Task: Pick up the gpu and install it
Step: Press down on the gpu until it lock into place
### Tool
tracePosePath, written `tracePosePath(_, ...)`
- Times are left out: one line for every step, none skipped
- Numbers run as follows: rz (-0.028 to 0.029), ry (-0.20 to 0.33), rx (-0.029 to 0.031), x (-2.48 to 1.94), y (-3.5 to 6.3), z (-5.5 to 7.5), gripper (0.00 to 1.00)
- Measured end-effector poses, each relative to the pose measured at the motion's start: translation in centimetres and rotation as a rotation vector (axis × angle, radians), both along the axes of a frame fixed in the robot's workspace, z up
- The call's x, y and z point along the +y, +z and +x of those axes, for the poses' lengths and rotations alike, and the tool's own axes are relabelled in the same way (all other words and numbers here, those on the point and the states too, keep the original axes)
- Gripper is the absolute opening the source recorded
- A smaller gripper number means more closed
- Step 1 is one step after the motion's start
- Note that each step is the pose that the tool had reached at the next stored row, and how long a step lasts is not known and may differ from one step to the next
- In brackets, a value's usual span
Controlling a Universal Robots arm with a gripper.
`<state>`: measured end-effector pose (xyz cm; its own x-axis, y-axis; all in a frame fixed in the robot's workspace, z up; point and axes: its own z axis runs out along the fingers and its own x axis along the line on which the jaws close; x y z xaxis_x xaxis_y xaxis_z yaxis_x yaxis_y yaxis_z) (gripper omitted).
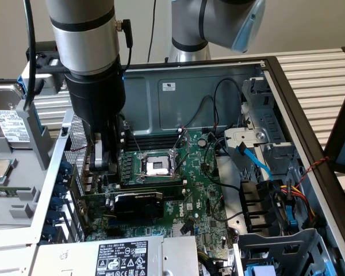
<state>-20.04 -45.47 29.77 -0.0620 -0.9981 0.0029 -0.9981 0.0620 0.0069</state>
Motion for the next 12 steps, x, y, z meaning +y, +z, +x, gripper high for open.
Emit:
tracePosePath(0.0001,0.0,-0.0001,0.0,0.14,0.05,0.11)
tracePosePath(0.0,0.0,0.0,0.0,0.28,0.13,0.11)
tracePosePath(0.0,0.0,0.0,0.0,0.4,0.22,0.11)
tracePosePath(0.0001,0.0,-0.0001,0.0,0.49,0.3,0.11)
tracePosePath(0.0002,0.0,-0.0001,0.01,0.54,0.37,0.11)
tracePosePath(0.0002,0.0,0.0,0.01,0.55,0.42,0.11)
tracePosePath(0.0004,0.0,-0.0001,0.01,0.55,0.42,0.11)
tracePosePath(0.0005,0.0,0.0,0.01,0.55,0.42,0.11)
tracePosePath(0.0005,0.0,0.0,0.0,0.55,0.43,0.11)
tracePosePath(0.0004,0.0,0.0,0.0,0.55,0.42,0.11)
tracePosePath(0.0004,0.0,0.0,0.0,0.55,0.42,0.11)
tracePosePath(0.0005,0.0,0.0,0.0,0.55,0.42,0.11)
